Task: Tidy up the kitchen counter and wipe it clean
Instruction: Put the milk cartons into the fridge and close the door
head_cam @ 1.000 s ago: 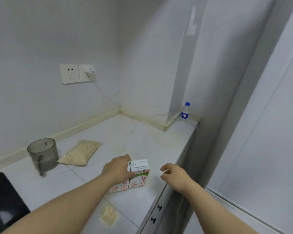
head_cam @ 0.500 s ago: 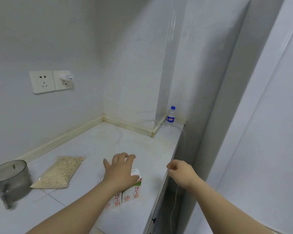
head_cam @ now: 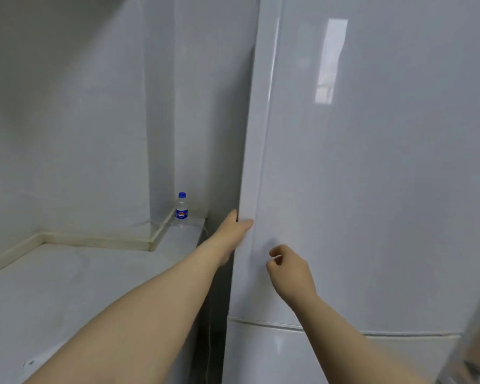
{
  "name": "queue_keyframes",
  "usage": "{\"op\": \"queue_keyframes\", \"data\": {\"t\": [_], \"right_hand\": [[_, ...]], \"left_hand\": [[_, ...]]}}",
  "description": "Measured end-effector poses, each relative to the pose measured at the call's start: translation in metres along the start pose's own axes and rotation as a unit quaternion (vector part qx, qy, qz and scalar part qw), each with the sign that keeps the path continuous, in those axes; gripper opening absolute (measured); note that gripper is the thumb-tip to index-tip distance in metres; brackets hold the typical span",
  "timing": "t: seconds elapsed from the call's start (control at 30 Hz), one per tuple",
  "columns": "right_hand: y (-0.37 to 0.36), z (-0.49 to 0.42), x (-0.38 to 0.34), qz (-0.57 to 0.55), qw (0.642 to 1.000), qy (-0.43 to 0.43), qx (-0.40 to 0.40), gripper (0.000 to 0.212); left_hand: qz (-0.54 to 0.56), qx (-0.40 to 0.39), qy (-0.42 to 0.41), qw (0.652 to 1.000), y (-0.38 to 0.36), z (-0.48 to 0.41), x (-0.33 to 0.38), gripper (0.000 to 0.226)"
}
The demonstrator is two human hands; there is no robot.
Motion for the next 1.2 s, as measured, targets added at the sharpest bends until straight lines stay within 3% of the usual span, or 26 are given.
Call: {"op": "queue_keyframes", "data": {"t": [0.17, 0.33, 0.63, 0.73, 0.83, 0.93, 1.07, 1.2], "right_hand": [[0.007, 0.013, 0.021, -0.026, 0.999, -0.023, -0.002, 0.034], [0.03, 0.025, 0.022, -0.012, 1.0, -0.008, 0.0, 0.039], [0.055, 0.127, 0.016, -0.027, 0.999, 0.035, -0.009, 0.038], [0.074, 0.178, 0.025, -0.033, 0.999, 0.036, 0.02, 0.035], [0.097, 0.222, 0.042, -0.042, 0.998, 0.008, 0.047, 0.038], [0.126, 0.259, 0.063, -0.054, 0.995, -0.031, 0.074, 0.035], [0.167, 0.299, 0.092, -0.074, 0.988, -0.066, 0.115, 0.027], [0.196, 0.33, 0.121, -0.072, 0.984, -0.109, 0.123, 0.004]], "left_hand": [[0.022, 0.055, 0.028, 0.998, -0.005, -0.003, -0.018, 0.045], [0.002, 0.095, -0.016, 0.995, -0.007, 0.02, -0.016, 0.04], [-0.158, 0.148, -0.095, 0.972, -0.028, 0.156, 0.006, 0.03], [-0.145, 0.114, -0.108, 0.977, -0.05, 0.209, 0.011, 0.019], [0.012, 0.042, -0.059, 0.997, -0.076, 0.256, 0.011, 0.013], [0.1, -0.016, -0.014, 0.995, -0.107, 0.297, 0.017, 0.015], [0.077, -0.069, 0.004, 0.995, -0.154, 0.332, 0.027, 0.014], [0.043, -0.111, -0.008, 0.993, -0.201, 0.358, 0.041, 0.021]]}}
Point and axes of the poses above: each hand's wrist, its own z-axis away from the middle knuckle, its own y-axis out of the back of the hand, x = y × z, the point moved 9 cm from there along -z, towards the middle knuckle, and after that the axes turned 2 degrees about -z, right-handed, at the moved point
